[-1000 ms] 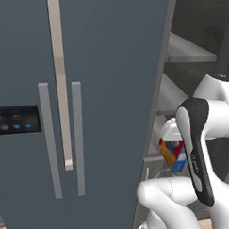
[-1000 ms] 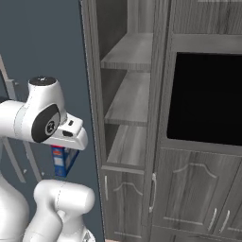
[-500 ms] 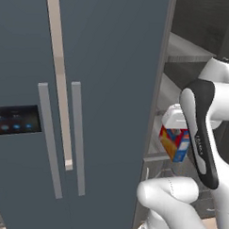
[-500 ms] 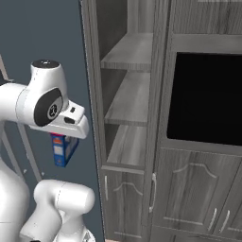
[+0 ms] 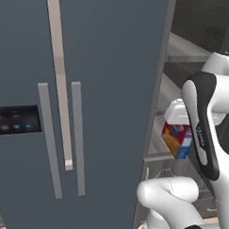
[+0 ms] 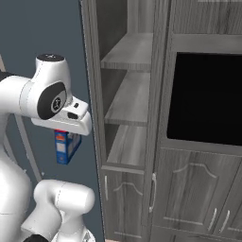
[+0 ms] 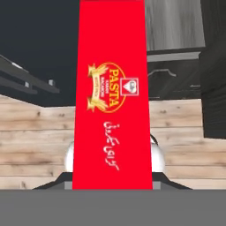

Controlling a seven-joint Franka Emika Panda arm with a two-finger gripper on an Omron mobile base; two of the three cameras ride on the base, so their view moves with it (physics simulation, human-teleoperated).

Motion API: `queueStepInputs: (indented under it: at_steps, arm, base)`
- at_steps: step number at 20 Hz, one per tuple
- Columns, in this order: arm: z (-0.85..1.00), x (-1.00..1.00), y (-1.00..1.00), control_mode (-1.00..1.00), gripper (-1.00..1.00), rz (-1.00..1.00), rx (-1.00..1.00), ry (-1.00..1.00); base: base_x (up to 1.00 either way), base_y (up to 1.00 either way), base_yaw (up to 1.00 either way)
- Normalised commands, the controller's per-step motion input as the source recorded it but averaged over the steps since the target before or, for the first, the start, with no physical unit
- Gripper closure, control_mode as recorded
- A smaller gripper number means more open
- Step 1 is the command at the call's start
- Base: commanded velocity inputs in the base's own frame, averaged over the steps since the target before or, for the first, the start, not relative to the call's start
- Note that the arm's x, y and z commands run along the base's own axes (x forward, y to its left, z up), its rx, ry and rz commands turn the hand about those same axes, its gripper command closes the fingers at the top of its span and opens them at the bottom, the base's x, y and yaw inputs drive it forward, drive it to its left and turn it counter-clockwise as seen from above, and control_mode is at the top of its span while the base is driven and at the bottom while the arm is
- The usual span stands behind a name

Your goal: Pick the boxed food and cereal from the counter and place them in the cabinets closest to them.

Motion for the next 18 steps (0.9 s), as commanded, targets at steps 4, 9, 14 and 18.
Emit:
queueStepInputs:
  at_steps: [4, 9, 14, 18]
  arm:
    - [0.00, 0.00, -0.36, -1.00, 1.00, -0.07, 0.00, -0.01]
    - [0.00, 0.00, -0.32, -1.00, 1.00, -0.10, 0.00, 0.00]
    - [0.00, -0.02, -0.19, -1.00, 1.00, -0.08, 0.00, 0.00]
    - [0.06, 0.00, 0.00, -1.00, 1.00, 0.00, 0.00, -0.03]
  base:
    - [0.00, 0.00, 0.00]
    - [0.00, 0.00, 0.00]
    - [0.00, 0.00, 0.00]
    - [0.00, 0.00, 0.00]
